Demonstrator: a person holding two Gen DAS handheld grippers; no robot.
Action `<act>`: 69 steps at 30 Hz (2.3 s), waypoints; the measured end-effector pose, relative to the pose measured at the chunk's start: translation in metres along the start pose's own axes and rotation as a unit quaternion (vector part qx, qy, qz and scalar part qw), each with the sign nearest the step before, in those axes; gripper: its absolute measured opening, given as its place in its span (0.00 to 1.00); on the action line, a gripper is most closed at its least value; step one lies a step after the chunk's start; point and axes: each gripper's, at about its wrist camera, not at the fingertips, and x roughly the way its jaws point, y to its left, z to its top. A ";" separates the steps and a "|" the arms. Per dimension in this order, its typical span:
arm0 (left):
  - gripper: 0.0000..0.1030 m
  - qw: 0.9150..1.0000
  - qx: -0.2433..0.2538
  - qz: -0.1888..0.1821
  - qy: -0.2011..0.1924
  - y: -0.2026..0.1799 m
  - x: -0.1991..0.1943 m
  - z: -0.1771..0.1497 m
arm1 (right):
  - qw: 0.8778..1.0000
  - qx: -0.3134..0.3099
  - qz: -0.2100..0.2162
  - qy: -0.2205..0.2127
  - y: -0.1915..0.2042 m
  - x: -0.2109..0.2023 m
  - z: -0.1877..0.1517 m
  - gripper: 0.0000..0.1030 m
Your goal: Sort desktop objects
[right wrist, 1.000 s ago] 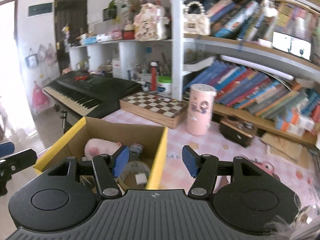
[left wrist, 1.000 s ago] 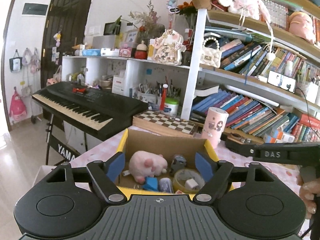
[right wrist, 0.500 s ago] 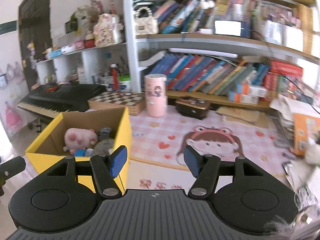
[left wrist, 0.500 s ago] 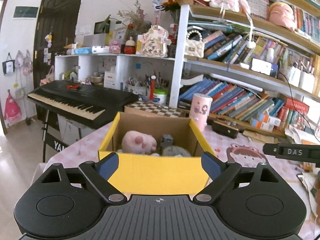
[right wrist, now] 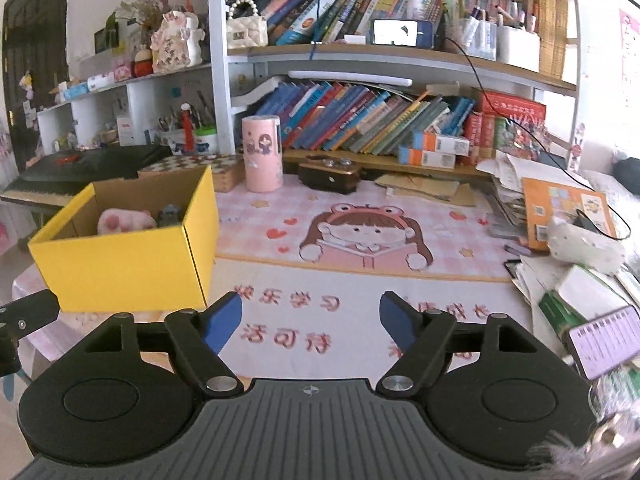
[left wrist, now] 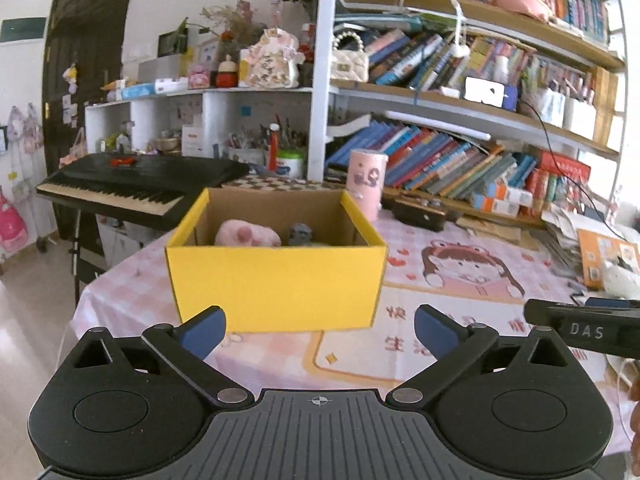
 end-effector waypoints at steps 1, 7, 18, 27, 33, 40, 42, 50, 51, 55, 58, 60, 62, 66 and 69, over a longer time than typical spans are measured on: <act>0.99 1.000 0.002 -0.001 0.003 -0.002 -0.001 -0.003 | 1.000 0.000 -0.001 0.002 0.000 -0.001 -0.003 0.77; 0.99 1.000 0.013 0.002 0.018 -0.010 -0.006 -0.019 | 1.000 -0.012 -0.001 0.007 0.004 -0.008 -0.020 0.83; 0.99 0.999 0.006 0.011 0.037 -0.015 -0.009 -0.030 | 0.999 -0.018 0.002 0.031 0.010 -0.015 -0.042 0.96; 0.99 0.999 0.004 0.006 0.048 -0.019 -0.009 -0.034 | 0.999 -0.006 -0.004 0.048 0.002 -0.016 -0.048 0.99; 0.99 0.998 0.005 0.011 0.056 -0.021 -0.009 -0.036 | 0.999 -0.004 -0.003 0.049 0.001 -0.018 -0.049 1.00; 1.00 0.998 0.006 0.016 0.065 -0.021 -0.008 -0.038 | 0.999 -0.005 -0.001 0.054 0.001 -0.019 -0.049 1.00; 1.00 0.998 0.005 0.016 0.066 -0.022 -0.008 -0.038 | 0.998 -0.004 -0.001 0.055 0.001 -0.019 -0.049 1.00; 1.00 0.998 0.008 0.014 0.069 -0.022 -0.008 -0.039 | 0.998 -0.002 -0.002 0.058 -0.001 -0.018 -0.049 1.00; 1.00 0.997 0.008 0.014 0.069 -0.022 -0.007 -0.039 | 0.998 -0.002 -0.002 0.058 -0.001 -0.018 -0.049 1.00; 1.00 0.997 0.008 0.012 0.073 -0.023 -0.005 -0.039 | 0.998 -0.002 -0.002 0.058 -0.001 -0.018 -0.049 1.00; 1.00 0.997 0.008 0.013 0.075 -0.024 -0.004 -0.038 | 0.998 -0.002 -0.001 0.058 -0.001 -0.018 -0.049 1.00; 1.00 0.997 0.008 0.013 0.076 -0.025 -0.003 -0.038 | 0.998 -0.002 -0.001 0.058 -0.001 -0.018 -0.049 1.00; 1.00 0.997 0.008 0.013 0.078 -0.024 -0.003 -0.038 | 0.998 -0.002 -0.001 0.059 -0.002 -0.017 -0.049 1.00; 1.00 0.997 0.007 0.012 0.082 -0.024 -0.001 -0.038 | 0.998 -0.003 -0.002 0.061 -0.003 -0.016 -0.050 1.00; 1.00 0.996 0.006 0.011 0.084 -0.023 0.000 -0.038 | 0.998 -0.003 -0.003 0.063 -0.002 -0.015 -0.050 1.00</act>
